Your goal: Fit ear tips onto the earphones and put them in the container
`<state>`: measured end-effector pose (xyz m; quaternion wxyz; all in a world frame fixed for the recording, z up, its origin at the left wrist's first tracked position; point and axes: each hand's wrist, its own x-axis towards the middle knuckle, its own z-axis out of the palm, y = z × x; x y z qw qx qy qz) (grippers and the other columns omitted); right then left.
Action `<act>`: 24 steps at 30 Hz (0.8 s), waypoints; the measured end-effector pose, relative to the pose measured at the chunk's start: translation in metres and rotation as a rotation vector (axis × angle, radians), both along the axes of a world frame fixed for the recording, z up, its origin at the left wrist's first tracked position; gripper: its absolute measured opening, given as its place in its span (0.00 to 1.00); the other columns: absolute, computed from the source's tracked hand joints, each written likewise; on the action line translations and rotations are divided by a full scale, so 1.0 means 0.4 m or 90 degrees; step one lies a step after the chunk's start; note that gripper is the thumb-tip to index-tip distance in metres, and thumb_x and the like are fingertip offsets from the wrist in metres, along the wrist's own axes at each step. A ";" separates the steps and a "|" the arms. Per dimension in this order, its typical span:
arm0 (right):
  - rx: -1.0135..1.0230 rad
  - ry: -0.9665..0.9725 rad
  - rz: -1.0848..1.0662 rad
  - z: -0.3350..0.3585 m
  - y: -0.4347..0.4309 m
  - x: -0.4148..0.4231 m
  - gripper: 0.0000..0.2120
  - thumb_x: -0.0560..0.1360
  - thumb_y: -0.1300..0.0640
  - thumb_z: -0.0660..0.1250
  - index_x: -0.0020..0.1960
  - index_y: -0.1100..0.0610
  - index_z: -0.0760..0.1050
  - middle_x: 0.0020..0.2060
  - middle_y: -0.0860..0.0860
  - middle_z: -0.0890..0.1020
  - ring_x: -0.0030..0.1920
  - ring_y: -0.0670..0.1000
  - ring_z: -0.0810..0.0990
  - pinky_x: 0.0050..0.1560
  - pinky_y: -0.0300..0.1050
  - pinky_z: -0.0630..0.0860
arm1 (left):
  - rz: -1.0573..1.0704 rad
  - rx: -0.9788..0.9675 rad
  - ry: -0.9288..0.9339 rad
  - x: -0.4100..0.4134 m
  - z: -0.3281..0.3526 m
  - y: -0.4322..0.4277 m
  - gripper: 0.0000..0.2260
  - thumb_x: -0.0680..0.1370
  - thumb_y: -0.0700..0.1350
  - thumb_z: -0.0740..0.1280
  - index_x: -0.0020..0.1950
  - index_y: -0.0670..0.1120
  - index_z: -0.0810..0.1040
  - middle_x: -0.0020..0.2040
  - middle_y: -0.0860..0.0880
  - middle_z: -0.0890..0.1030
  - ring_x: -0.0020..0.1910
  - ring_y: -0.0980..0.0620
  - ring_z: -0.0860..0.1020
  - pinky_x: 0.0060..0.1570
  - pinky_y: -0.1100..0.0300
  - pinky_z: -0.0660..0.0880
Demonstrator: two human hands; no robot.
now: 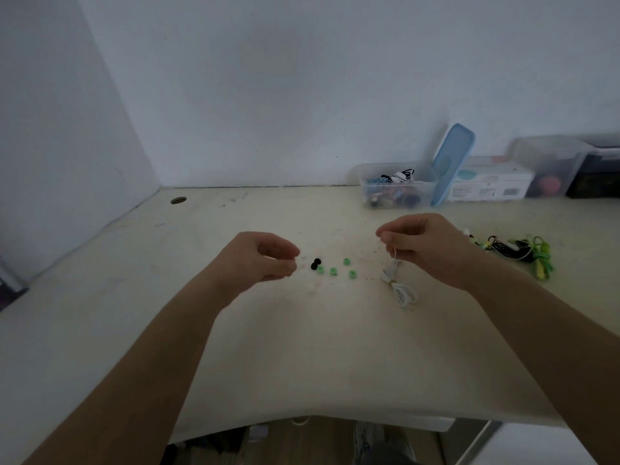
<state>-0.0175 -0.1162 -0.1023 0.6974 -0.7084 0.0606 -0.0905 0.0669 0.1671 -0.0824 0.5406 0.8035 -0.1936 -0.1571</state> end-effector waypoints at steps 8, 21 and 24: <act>0.098 0.012 0.073 -0.003 -0.005 0.030 0.08 0.74 0.72 0.67 0.50 0.65 0.80 0.35 0.55 0.81 0.37 0.50 0.81 0.42 0.40 0.80 | -0.007 -0.133 0.045 -0.007 -0.009 -0.185 0.07 0.72 0.36 0.76 0.49 0.41 0.84 0.43 0.43 0.86 0.42 0.48 0.85 0.46 0.60 0.81; 0.137 -0.074 0.033 -0.055 -0.016 0.054 0.07 0.68 0.68 0.72 0.46 0.65 0.80 0.34 0.57 0.83 0.36 0.52 0.82 0.41 0.41 0.80 | -0.033 -0.344 0.270 0.014 -0.068 -0.262 0.08 0.78 0.30 0.65 0.52 0.36 0.82 0.47 0.38 0.85 0.48 0.47 0.85 0.50 0.62 0.81; 0.129 -0.098 0.035 -0.051 -0.013 0.049 0.09 0.66 0.66 0.73 0.46 0.65 0.81 0.36 0.58 0.83 0.36 0.53 0.82 0.41 0.42 0.80 | -0.055 -0.349 0.282 0.013 -0.070 -0.264 0.09 0.78 0.31 0.64 0.53 0.36 0.82 0.50 0.38 0.85 0.49 0.47 0.85 0.50 0.62 0.81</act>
